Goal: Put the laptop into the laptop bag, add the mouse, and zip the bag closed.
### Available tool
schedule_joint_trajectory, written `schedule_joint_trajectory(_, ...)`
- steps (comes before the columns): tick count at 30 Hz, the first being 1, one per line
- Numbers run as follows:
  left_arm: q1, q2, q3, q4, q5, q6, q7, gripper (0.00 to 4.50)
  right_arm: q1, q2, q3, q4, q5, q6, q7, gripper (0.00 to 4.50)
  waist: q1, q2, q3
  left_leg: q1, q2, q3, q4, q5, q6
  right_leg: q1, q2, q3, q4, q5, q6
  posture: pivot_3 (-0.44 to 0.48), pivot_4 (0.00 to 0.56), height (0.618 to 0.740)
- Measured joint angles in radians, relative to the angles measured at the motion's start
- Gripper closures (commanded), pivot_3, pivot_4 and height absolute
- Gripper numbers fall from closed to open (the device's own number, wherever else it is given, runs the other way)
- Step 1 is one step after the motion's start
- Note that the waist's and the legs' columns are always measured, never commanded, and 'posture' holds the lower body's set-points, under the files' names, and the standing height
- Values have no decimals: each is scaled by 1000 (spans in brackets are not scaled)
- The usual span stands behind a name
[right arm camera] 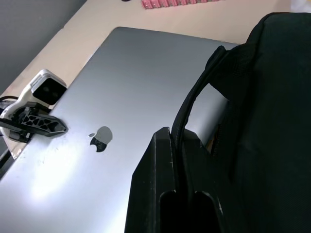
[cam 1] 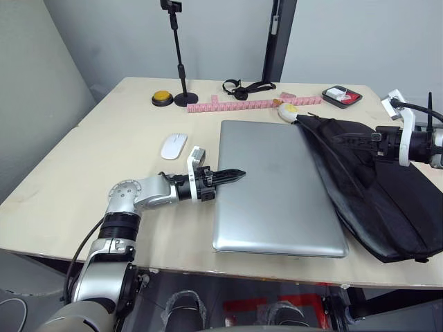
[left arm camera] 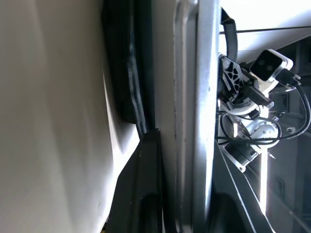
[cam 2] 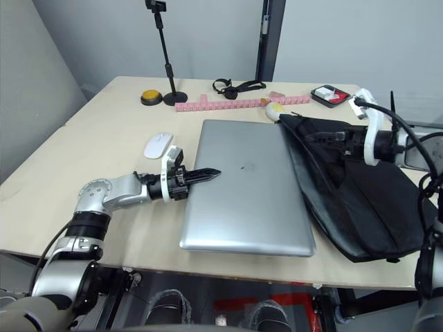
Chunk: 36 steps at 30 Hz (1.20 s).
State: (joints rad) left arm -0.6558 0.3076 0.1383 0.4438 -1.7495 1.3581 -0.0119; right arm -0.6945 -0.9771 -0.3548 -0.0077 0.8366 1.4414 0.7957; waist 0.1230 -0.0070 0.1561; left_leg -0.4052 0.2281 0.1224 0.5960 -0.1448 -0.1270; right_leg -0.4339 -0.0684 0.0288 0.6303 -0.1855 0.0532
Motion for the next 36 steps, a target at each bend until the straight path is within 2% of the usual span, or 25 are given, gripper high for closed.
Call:
schedule_joint_trajectory(10,-55,-106,1,74,198,-58,-33,4128,-5,21,-30,-12,38,50,-51,4482,1,0,0,0,0,0,1,1,1,0,0,0,0,1,2,0,150,739)
schedule_joint_trajectory(19,-165,-218,9,182,429,-164,-152,4128,-25,208,-142,-74,93,166,-192,4482,0,0,0,0,-1,0,0,2,4,0,0,1,0,1,2,0,150,739)
schedule_joint_trajectory(26,-219,-302,25,249,562,-204,-219,4128,-67,337,-195,-76,162,168,-337,4482,3,0,0,0,-1,0,0,2,4,0,-1,1,-1,1,2,0,150,739)
schedule_joint_trajectory(36,-277,-389,48,310,700,-249,-272,4128,-95,410,-190,-68,255,168,-482,4482,6,1,0,0,-2,0,-1,2,3,0,-2,1,-1,2,3,0,150,739)
